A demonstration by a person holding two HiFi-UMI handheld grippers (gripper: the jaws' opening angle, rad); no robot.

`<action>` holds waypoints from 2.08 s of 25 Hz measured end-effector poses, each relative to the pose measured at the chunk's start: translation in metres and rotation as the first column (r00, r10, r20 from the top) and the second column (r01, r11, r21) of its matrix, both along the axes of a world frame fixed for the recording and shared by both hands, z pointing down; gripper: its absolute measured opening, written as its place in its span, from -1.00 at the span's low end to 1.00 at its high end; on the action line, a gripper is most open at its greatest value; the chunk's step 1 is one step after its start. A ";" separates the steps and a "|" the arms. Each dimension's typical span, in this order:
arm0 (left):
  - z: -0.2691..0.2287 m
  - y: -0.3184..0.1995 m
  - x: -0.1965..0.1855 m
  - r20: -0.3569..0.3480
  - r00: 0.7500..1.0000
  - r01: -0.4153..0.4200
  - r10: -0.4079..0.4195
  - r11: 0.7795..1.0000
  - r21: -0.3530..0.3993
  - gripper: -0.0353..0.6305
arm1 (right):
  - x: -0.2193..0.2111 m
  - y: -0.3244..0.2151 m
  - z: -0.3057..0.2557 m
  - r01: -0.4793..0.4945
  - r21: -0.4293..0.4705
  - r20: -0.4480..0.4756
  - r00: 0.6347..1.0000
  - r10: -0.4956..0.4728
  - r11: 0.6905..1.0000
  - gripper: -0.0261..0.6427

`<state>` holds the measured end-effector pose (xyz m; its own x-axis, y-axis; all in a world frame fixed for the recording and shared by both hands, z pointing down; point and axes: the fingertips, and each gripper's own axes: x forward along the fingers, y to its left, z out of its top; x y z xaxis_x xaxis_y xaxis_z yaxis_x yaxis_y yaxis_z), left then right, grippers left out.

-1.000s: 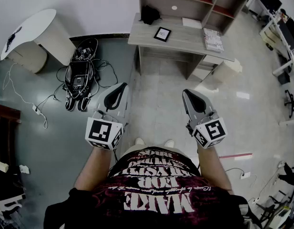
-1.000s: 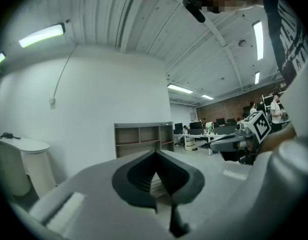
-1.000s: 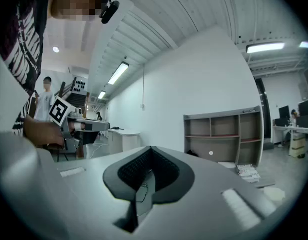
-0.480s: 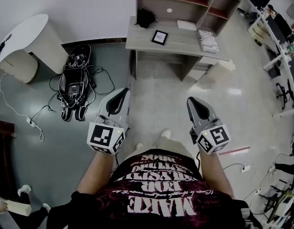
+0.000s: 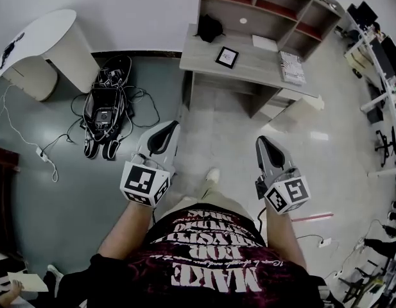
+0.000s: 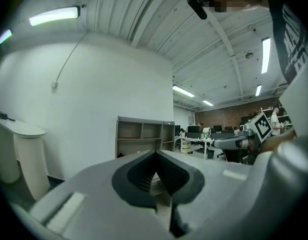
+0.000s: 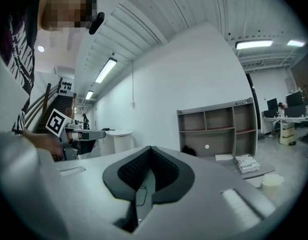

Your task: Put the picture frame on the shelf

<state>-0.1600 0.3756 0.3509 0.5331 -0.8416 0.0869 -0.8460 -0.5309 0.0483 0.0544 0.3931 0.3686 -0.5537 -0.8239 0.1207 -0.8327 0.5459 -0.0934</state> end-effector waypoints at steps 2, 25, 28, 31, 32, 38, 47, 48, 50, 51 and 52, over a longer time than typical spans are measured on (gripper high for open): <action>-0.004 -0.010 0.000 -0.004 1.000 0.005 -0.005 1.000 0.002 -0.88 | 0.000 -0.012 -0.002 0.006 0.005 0.008 1.000 -0.006 1.000 -0.85; 0.005 -0.127 0.064 -0.067 0.997 -0.039 0.036 0.998 -0.048 -0.88 | 0.044 -0.106 0.011 0.046 -0.038 0.006 0.999 -0.046 0.998 -0.84; 0.001 -0.145 0.078 -0.062 0.997 -0.046 0.044 0.998 -0.034 -0.88 | 0.050 -0.120 0.015 0.053 -0.043 0.014 0.999 -0.053 0.998 -0.84; -0.006 -0.164 0.088 -0.069 0.996 -0.049 0.048 0.999 -0.022 -0.88 | 0.057 -0.136 0.014 0.059 -0.038 0.027 0.998 -0.058 0.998 -0.85; -0.007 -0.170 0.092 -0.066 0.996 -0.053 0.052 0.998 -0.024 -0.88 | 0.060 -0.141 0.012 0.060 -0.033 0.033 0.998 -0.059 0.998 -0.85; -0.015 -0.196 0.108 -0.033 0.998 -0.055 0.053 0.998 -0.041 -0.88 | 0.077 -0.179 0.001 0.071 -0.004 0.069 0.995 -0.070 0.997 -0.85; -0.031 -0.228 0.109 -0.054 0.998 0.028 -0.028 1.000 -0.003 -0.88 | 0.080 -0.225 -0.007 0.153 0.024 0.080 0.985 -0.154 0.988 -0.85; -0.029 -0.229 0.110 -0.038 0.999 0.033 -0.033 0.999 -0.003 -0.88 | 0.081 -0.229 -0.007 0.158 0.024 0.080 0.984 -0.160 0.987 -0.84; -0.025 -0.230 0.110 -0.018 0.999 0.041 -0.041 0.999 -0.010 -0.88 | 0.081 -0.235 -0.005 0.166 0.019 0.084 0.982 -0.167 0.986 -0.85; -0.024 -0.229 0.109 -0.016 0.999 0.047 -0.047 0.999 -0.016 -0.88 | 0.080 -0.236 -0.005 0.170 0.016 0.088 0.981 -0.171 0.985 -0.85; -0.022 -0.229 0.106 -0.017 0.998 0.055 -0.055 0.998 -0.020 -0.88 | 0.078 -0.237 -0.004 0.176 0.014 0.090 0.980 -0.177 0.984 -0.85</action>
<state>-0.0541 0.1471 0.3285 0.4878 -0.8678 0.0951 -0.8728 -0.4825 0.0735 0.1328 0.1556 0.3642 -0.6990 -0.7127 0.0594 -0.7113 0.6843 -0.1603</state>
